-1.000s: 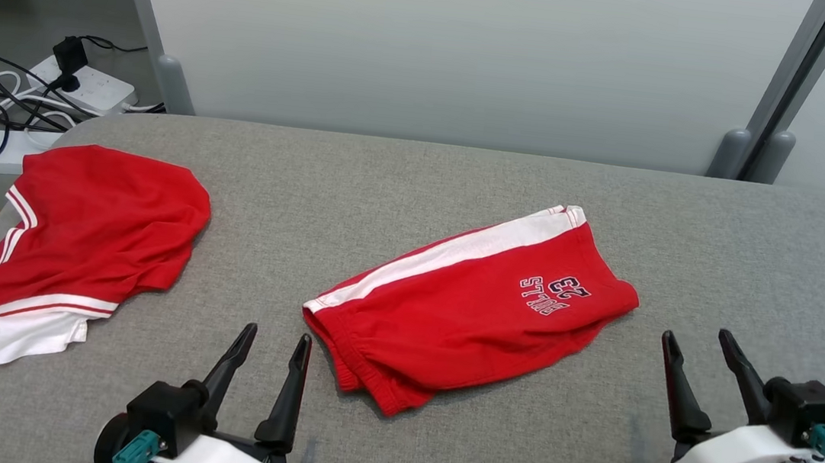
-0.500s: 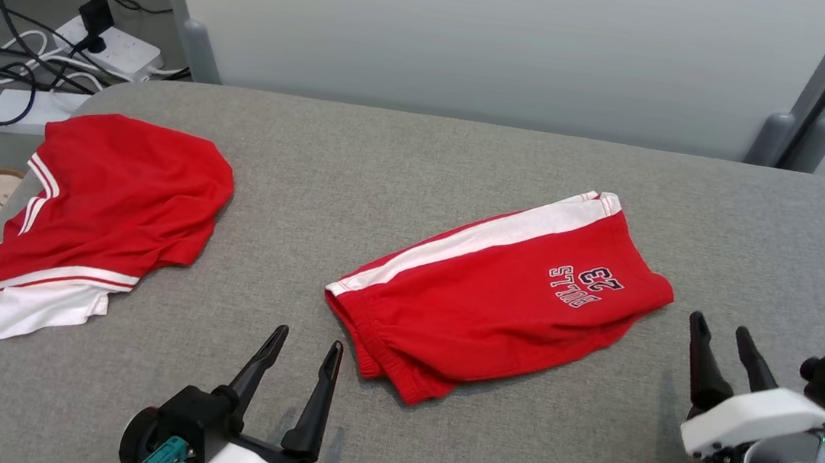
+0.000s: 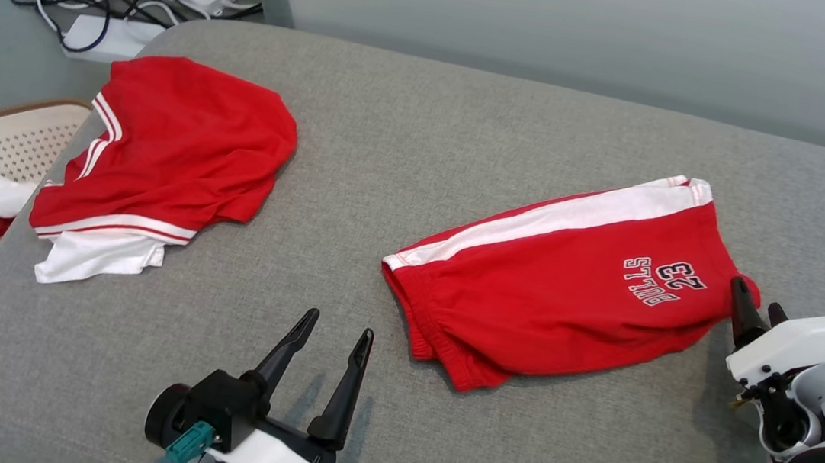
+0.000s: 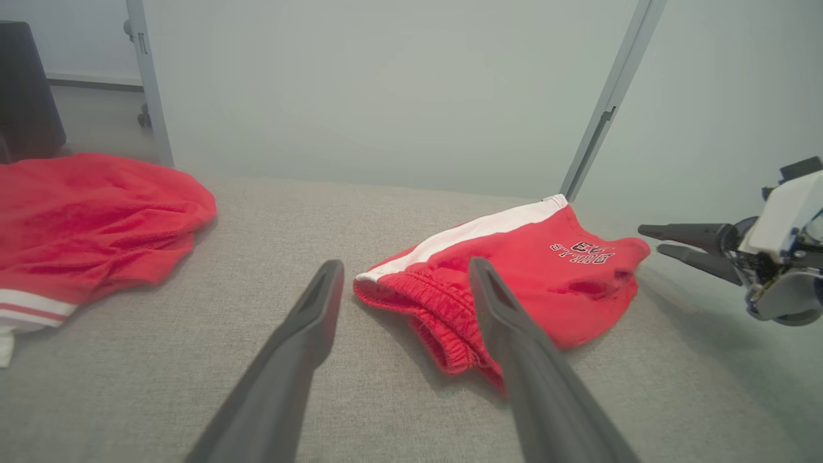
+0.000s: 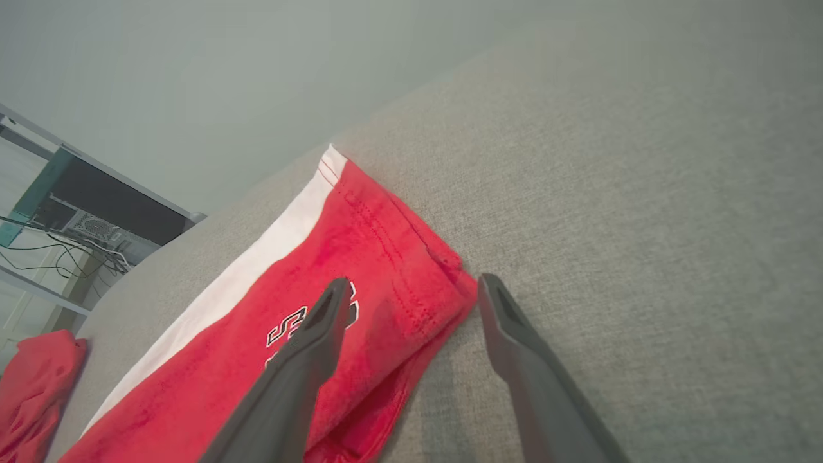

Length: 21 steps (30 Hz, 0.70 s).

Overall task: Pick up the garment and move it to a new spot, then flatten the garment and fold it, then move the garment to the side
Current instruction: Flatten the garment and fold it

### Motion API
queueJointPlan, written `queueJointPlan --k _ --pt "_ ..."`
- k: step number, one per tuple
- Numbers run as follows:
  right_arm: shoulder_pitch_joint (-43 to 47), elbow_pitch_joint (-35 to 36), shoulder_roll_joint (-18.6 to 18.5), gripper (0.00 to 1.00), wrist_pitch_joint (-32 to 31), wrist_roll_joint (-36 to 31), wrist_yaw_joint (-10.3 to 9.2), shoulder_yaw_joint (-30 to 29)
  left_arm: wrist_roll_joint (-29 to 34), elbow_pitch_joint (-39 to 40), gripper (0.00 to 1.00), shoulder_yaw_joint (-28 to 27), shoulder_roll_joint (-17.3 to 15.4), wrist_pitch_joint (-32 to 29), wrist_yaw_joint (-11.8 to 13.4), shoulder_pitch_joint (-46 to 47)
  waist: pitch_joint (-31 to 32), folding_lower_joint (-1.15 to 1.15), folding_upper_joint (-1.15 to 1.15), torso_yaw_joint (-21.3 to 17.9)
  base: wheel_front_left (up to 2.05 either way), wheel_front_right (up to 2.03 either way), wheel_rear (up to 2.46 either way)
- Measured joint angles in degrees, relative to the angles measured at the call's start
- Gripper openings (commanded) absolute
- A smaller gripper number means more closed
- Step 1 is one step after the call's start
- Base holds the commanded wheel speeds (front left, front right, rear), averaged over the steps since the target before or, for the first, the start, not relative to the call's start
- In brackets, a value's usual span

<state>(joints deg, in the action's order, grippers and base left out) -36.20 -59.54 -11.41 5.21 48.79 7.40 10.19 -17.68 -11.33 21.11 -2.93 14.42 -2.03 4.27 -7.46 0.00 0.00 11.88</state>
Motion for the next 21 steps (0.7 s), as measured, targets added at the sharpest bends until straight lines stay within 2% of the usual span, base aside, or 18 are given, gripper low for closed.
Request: queueJointPlan --k 8,13,14,15,16,17,21 --pt "-4.7 -7.3 -2.8 1.0 -0.8 1.1 0.0 1.4 0.0 0.1 1.0 1.3 0.2 0.0 0.0 2.5 -2.7 0.0 0.0 2.4 0.0 0.0 0.0" --pt "-6.6 -10.2 -2.9 1.0 -2.5 2.7 0.0 1.3 -0.1 0.2 1.0 1.7 0.2 0.0 0.0 3.3 -3.5 0.0 0.0 3.3 0.0 0.0 0.0" --pt "-7.0 -10.2 -2.9 0.84 -3.1 3.0 0.0 1.4 -0.2 0.2 1.0 1.7 0.2 0.0 0.0 3.3 -3.6 0.0 0.0 3.4 0.0 0.0 0.0" --pt "-7.2 -10.2 -2.9 0.44 -3.7 3.4 0.0 1.4 -0.3 0.2 1.0 1.8 0.2 0.0 0.0 3.3 -3.6 0.0 0.0 3.5 0.0 0.0 0.0" --pt "-7.3 -10.3 -2.8 0.25 -4.3 3.8 0.0 1.5 -0.4 0.2 1.0 1.8 0.2 0.0 0.0 3.3 -3.7 0.0 0.0 3.5 0.0 0.0 0.0" --pt "-7.5 -10.3 -2.7 0.0 -4.8 4.0 0.0 1.7 -0.4 0.2 1.0 1.8 0.2 0.0 0.1 3.3 -3.7 0.0 0.0 3.5 0.0 0.0 0.0" --pt "-7.7 -10.9 -2.3 0.0 -6.3 4.5 0.0 2.8 -0.5 0.2 1.0 1.7 0.2 0.0 0.1 3.3 -3.4 0.0 0.0 3.2 0.0 0.0 0.0"
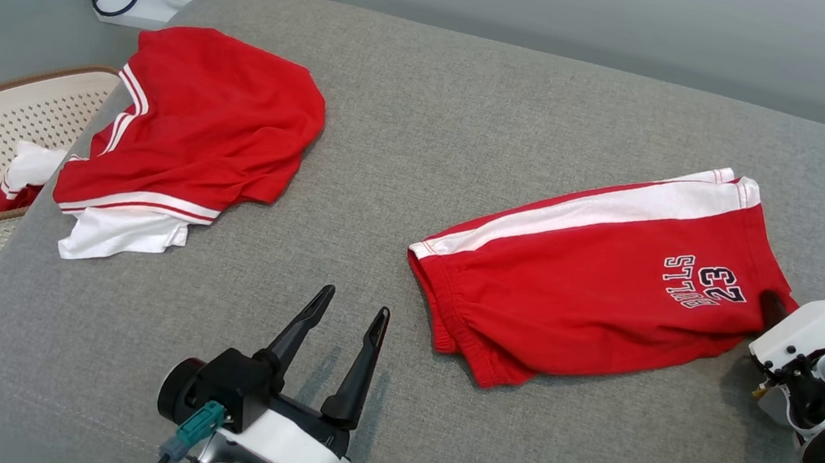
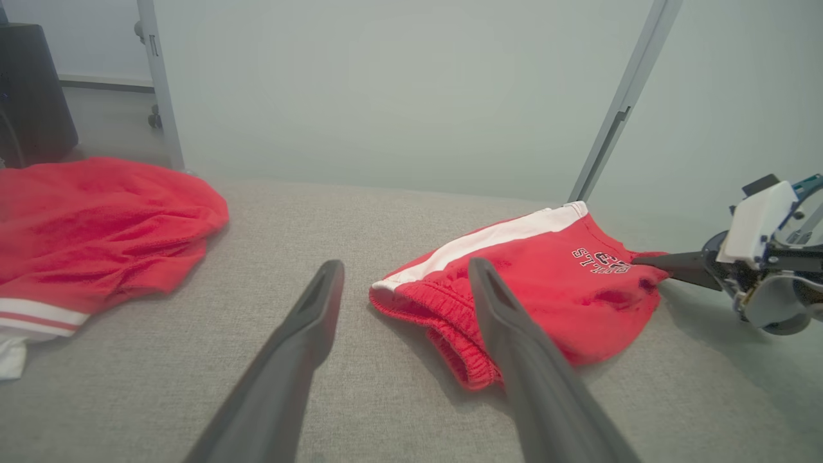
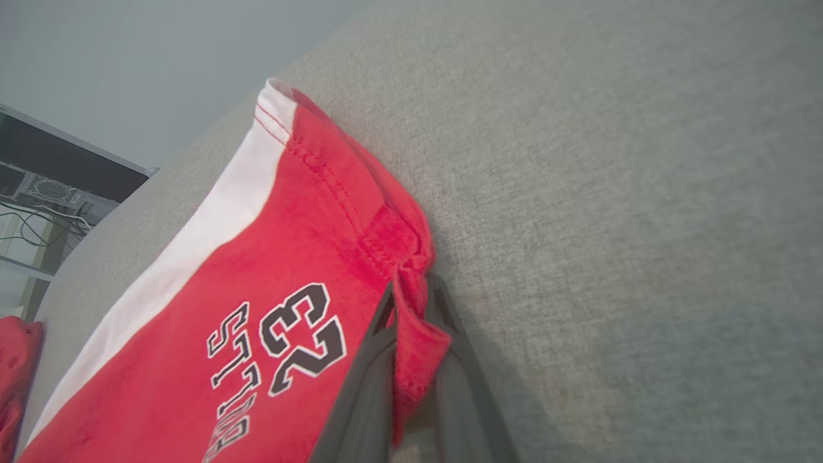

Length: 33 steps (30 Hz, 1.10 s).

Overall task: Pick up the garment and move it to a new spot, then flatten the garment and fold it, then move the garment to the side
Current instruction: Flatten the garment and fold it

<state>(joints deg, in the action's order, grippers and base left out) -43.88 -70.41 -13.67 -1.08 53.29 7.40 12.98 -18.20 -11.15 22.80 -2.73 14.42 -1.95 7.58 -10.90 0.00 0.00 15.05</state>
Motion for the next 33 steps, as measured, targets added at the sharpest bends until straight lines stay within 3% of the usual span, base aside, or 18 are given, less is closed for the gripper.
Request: queueJointPlan --k 8,18,24,33 --pt "0.4 0.5 0.2 0.0 3.7 0.3 0.0 0.8 0.0 0.0 1.0 -1.1 0.0 0.0 0.0 0.0 1.5 0.0 0.0 -1.7 0.0 0.0 0.0" --pt "8.0 -0.1 1.4 0.0 12.5 0.6 0.0 1.3 -0.6 -0.7 1.0 -1.3 0.0 0.0 0.0 -0.3 4.3 0.0 0.0 -5.2 0.0 0.0 0.0" --pt "9.9 -0.9 2.8 0.0 14.8 -0.9 0.01 0.7 -1.1 -0.7 1.0 -1.7 0.0 0.0 0.0 -1.4 5.3 0.0 0.0 -8.0 0.0 0.0 0.0" --pt "15.4 4.5 2.9 0.0 15.2 -9.2 0.01 -6.5 -1.2 0.0 1.0 -3.1 0.0 0.0 0.0 -2.4 6.5 0.0 0.0 -12.0 0.0 0.0 0.0"
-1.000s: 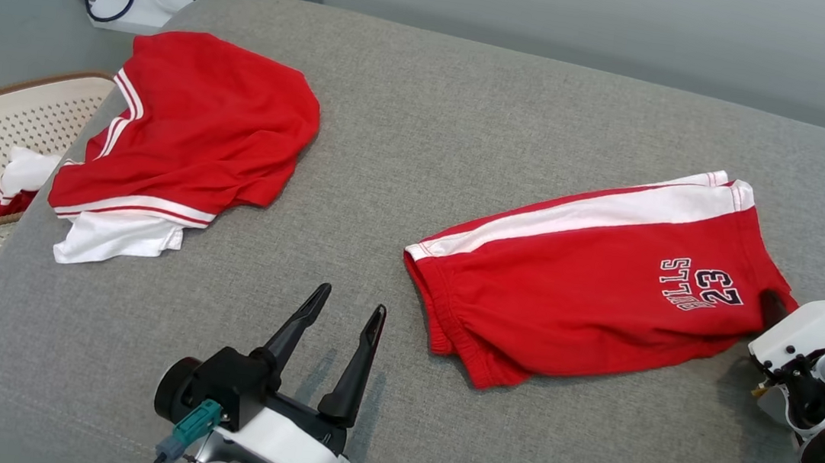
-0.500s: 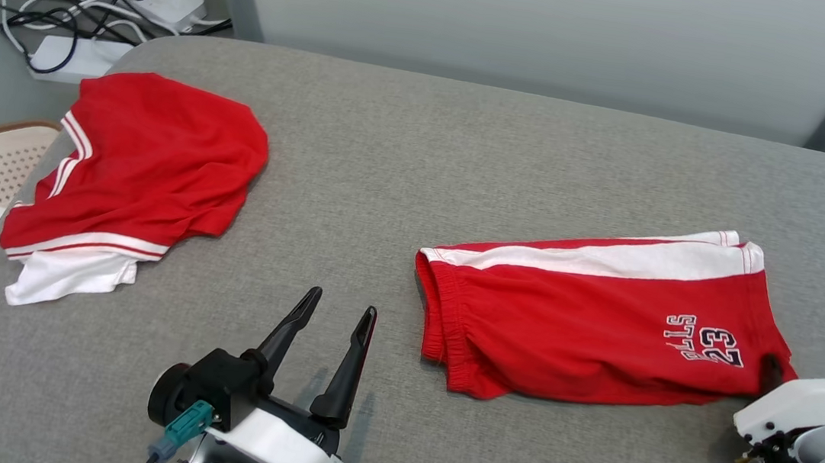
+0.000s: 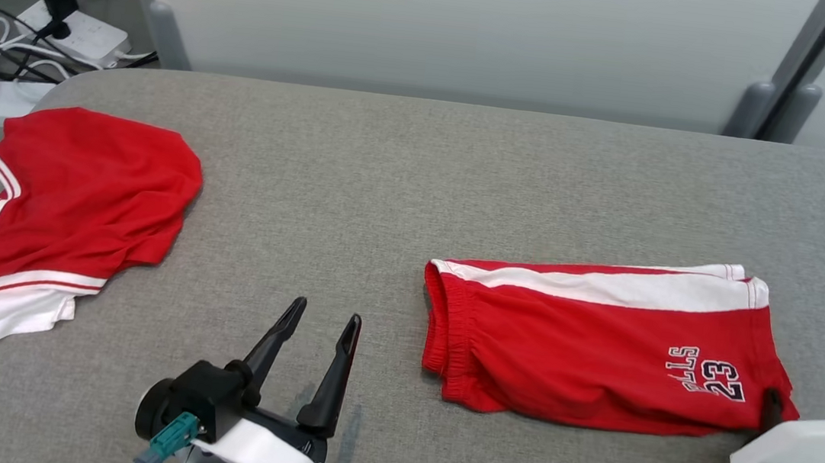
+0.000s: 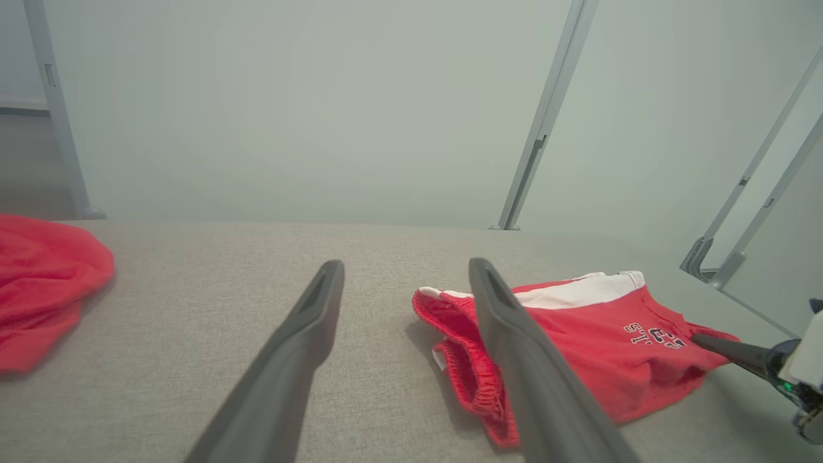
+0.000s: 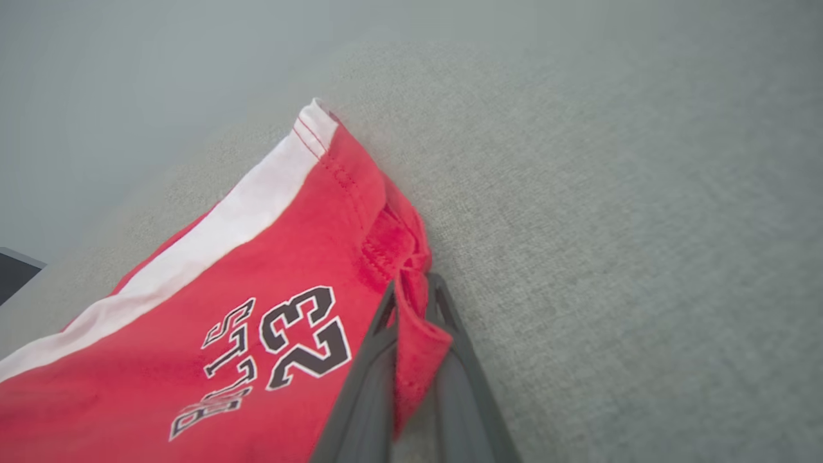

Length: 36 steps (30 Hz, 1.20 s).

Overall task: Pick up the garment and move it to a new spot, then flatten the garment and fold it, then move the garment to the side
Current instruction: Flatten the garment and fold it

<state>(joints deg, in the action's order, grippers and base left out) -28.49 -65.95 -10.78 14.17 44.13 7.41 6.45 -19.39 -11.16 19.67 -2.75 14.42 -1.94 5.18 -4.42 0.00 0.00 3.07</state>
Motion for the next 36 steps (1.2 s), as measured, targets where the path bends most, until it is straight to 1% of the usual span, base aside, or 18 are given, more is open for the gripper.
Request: queueJointPlan --k 9,10,11,12,13,16,22,24,28,31,34,36 --pt "3.5 2.6 3.0 0.0 0.0 -9.3 0.0 -5.8 0.0 0.4 1.0 -0.2 0.0 0.0 0.0 -0.7 0.1 0.0 0.0 -2.2 0.0 0.0 0.0" --pt "3.7 3.1 3.2 0.27 0.0 -10.2 0.0 -6.4 0.0 0.4 1.0 -0.2 0.0 0.0 0.0 -0.7 0.0 0.0 0.0 -2.3 0.0 0.0 0.0" --pt "4.0 3.8 3.4 0.49 0.0 -11.0 0.0 -6.9 0.0 0.5 1.0 -0.2 0.0 0.0 0.0 -0.7 -0.1 0.0 0.0 -2.4 0.0 0.0 0.0" --pt "4.5 4.5 3.5 0.64 0.0 -12.0 0.0 -7.5 0.0 0.5 1.0 -0.2 0.0 0.0 0.0 -0.7 -0.2 0.0 0.0 -2.6 0.0 0.0 0.0" --pt "4.9 5.1 3.6 1.0 0.0 -13.1 0.0 -8.2 0.0 0.6 1.0 -0.2 0.0 0.0 0.0 -0.7 -0.3 0.0 0.0 -2.7 0.0 0.0 0.0" --pt "6.0 7.9 3.8 1.0 0.0 -16.2 0.0 -9.7 0.0 0.8 1.0 -0.2 0.0 0.0 0.0 -0.7 -0.4 0.0 0.0 -3.0 0.0 0.0 0.0" --pt "9.0 14.1 5.1 1.0 0.0 -23.8 -0.01 -10.3 0.0 0.9 1.0 -0.6 0.0 0.0 0.0 -0.7 0.1 0.0 0.0 -3.6 0.0 0.0 0.0" --pt "9.8 14.9 5.4 1.0 0.0 -24.9 -0.01 -10.6 0.0 1.0 1.0 -0.7 0.0 0.0 0.0 -0.7 0.2 0.0 0.0 -3.7 0.0 0.0 0.0" --pt "12.9 17.6 5.5 1.0 0.0 -31.2 0.0 -11.8 0.0 1.1 1.0 -1.1 0.0 0.0 0.1 -0.8 0.6 0.0 0.0 -4.2 0.0 0.0 0.0" --pt "15.2 20.7 6.5 1.0 0.0 -35.6 0.0 -13.6 0.0 1.2 1.0 -1.2 0.0 0.0 0.1 -1.3 1.1 0.0 0.0 -4.5 0.0 0.0 0.0" --pt "18.0 24.3 7.5 1.0 -0.1 -38.2 0.0 -15.4 0.0 1.3 1.0 -1.5 0.0 0.0 0.3 -1.5 1.7 0.0 0.0 -4.9 0.0 0.0 0.0" --pt "20.1 26.8 7.8 1.0 -0.9 -38.7 0.0 -16.2 0.0 1.5 1.0 -1.7 0.0 0.0 0.3 -1.6 2.1 0.0 0.0 -5.2 0.0 0.0 0.0"
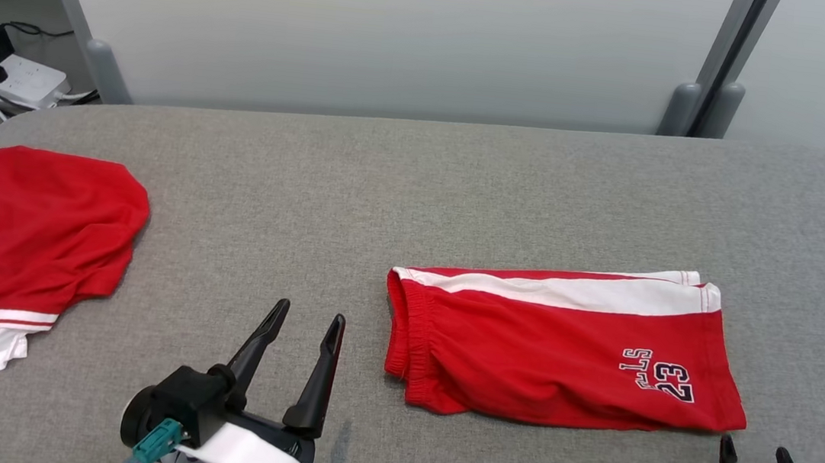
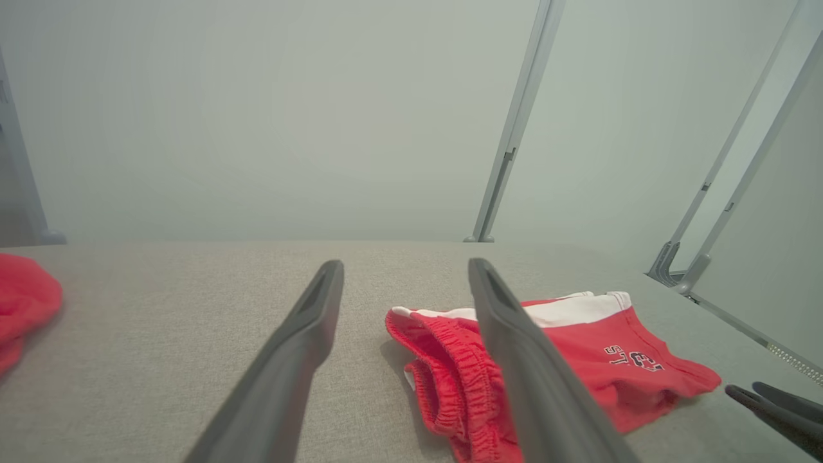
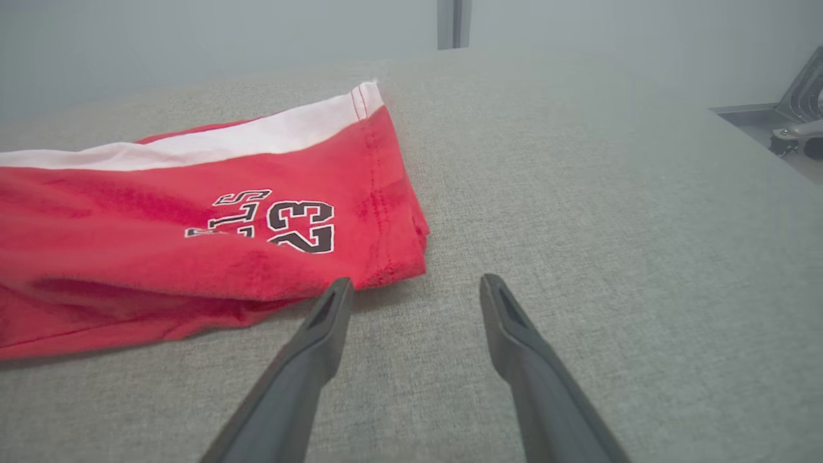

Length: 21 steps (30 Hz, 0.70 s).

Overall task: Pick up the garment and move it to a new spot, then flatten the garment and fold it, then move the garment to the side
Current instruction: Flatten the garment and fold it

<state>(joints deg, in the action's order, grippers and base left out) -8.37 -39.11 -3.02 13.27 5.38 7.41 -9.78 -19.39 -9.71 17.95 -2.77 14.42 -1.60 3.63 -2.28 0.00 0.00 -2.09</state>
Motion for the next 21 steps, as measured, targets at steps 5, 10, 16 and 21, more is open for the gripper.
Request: queueJointPlan --k 5,10,16,21 --pt "4.1 5.2 0.8 1.0 -2.4 0.2 0.0 -0.9 0.0 0.2 1.0 -0.3 0.0 0.0 0.1 -1.5 1.1 0.0 0.0 -0.7 0.0 0.0 0.0" --pt "5.7 8.2 0.8 1.0 -4.0 1.9 0.0 -0.6 0.0 0.1 1.0 -0.3 0.0 0.0 0.1 -2.0 1.7 0.0 0.0 -1.0 0.0 0.0 0.0" --pt "6.7 10.6 0.8 1.0 -4.6 5.9 0.0 -0.9 0.1 0.1 1.0 -0.2 0.0 0.0 -0.1 -2.0 1.7 0.0 0.0 -0.5 0.0 0.0 0.0" --pt "6.3 9.8 0.9 1.0 -5.7 16.6 0.0 -0.6 0.2 0.1 1.0 0.2 0.0 0.0 -0.1 -2.0 1.3 0.0 0.0 0.1 0.0 0.0 0.0"
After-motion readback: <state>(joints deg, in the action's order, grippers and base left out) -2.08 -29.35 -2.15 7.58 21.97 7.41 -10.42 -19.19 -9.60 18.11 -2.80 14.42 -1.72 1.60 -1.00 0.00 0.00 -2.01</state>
